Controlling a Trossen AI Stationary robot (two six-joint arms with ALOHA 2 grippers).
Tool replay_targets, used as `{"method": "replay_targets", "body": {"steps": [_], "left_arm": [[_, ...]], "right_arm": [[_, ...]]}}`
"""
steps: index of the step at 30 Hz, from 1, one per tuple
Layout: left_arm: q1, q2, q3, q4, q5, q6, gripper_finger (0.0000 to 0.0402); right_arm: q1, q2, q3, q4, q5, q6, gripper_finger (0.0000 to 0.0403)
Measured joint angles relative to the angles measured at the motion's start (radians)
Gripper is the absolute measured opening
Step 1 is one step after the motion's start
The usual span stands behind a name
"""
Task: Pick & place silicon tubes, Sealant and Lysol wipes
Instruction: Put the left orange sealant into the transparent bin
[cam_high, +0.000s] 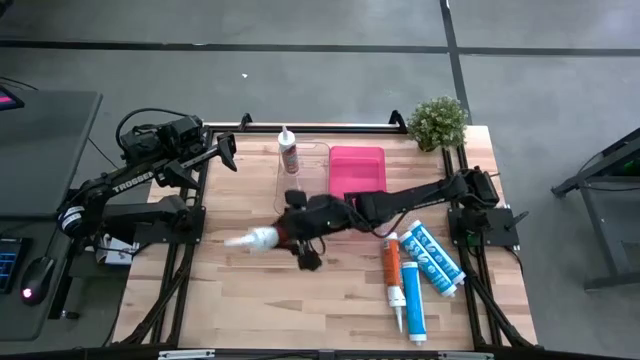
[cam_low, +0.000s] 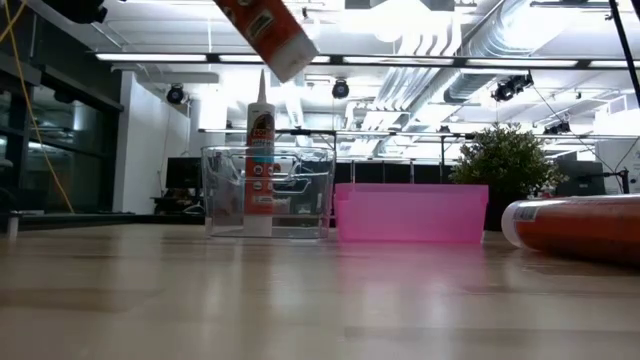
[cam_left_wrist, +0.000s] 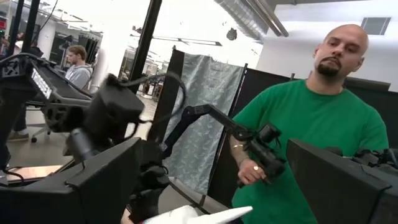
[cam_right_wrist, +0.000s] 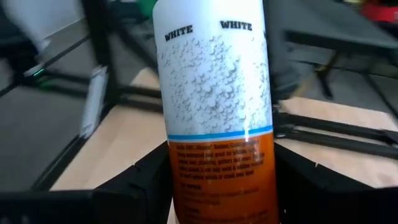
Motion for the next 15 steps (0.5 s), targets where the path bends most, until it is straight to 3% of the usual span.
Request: {"method": "replay_targets", "body": {"steps": [7,15], "left_arm": [[0.0,0.0,0.0,0.0,-0.002,0.0,0.0392],[0.0,0.0,0.0,0.002,-0.003,0.0,0.0392]], "right_arm": [[-0.06,-0.006,-0.031,0.139,0.112,0.092,0.0206],[-0.094,-0.094,-0.298,0.456,0.25,0.176,0.0205]]}}
